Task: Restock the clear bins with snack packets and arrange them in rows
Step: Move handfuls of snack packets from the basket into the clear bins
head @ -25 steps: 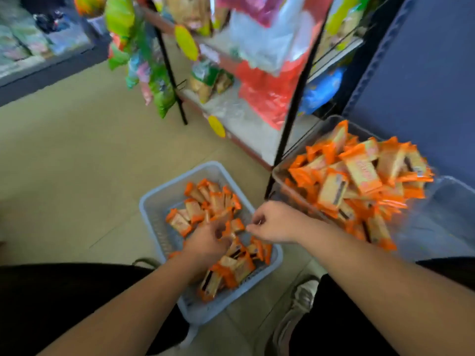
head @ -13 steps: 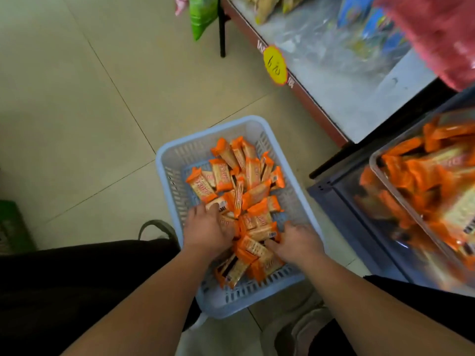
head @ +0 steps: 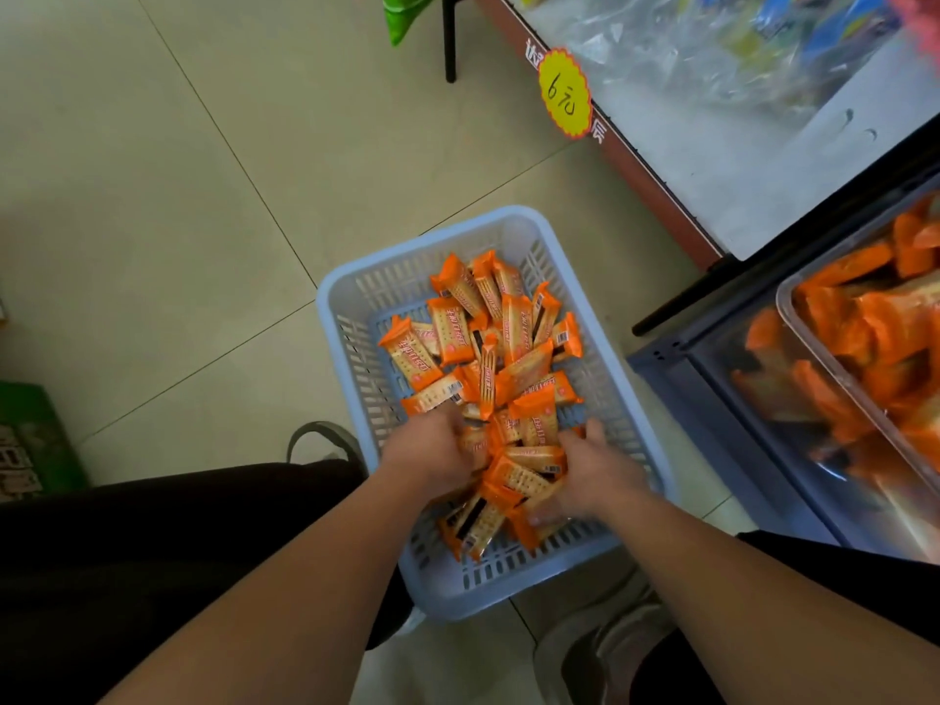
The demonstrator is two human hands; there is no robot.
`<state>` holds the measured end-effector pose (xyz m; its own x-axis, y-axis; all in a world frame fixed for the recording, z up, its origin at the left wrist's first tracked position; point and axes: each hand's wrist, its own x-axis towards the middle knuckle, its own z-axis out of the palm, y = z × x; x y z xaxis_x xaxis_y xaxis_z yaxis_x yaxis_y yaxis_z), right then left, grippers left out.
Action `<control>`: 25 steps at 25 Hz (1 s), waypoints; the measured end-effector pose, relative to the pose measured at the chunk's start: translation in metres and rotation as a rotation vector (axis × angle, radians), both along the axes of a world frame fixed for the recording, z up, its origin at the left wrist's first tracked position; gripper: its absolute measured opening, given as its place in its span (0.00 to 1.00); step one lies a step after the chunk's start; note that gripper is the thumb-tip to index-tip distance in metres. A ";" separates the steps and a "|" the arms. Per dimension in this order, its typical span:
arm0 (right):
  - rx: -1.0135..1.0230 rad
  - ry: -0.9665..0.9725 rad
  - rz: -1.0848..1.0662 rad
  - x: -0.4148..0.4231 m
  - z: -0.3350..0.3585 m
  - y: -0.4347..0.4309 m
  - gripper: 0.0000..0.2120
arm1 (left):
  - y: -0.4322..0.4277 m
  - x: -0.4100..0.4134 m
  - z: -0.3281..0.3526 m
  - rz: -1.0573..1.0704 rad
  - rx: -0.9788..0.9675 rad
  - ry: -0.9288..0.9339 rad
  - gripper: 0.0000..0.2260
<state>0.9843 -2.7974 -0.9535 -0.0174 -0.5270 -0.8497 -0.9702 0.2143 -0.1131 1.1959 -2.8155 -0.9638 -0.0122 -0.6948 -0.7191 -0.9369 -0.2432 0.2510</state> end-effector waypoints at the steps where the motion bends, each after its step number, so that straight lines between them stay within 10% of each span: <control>1: -0.022 -0.012 -0.004 -0.001 0.001 0.000 0.61 | 0.002 0.001 0.002 0.013 0.002 0.020 0.20; 9: -0.102 -0.084 0.039 -0.003 0.005 0.004 0.52 | 0.053 -0.001 0.007 0.013 0.182 0.157 0.52; 25: -0.126 -0.071 0.379 0.013 -0.012 -0.002 0.54 | 0.081 -0.009 -0.024 0.174 -0.080 0.169 0.63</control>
<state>0.9970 -2.7998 -0.9651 0.2549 -0.5852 -0.7698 -0.9666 -0.1770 -0.1854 1.1868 -2.7348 -0.9880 -0.0024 -0.7517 -0.6595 -0.8258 -0.3704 0.4253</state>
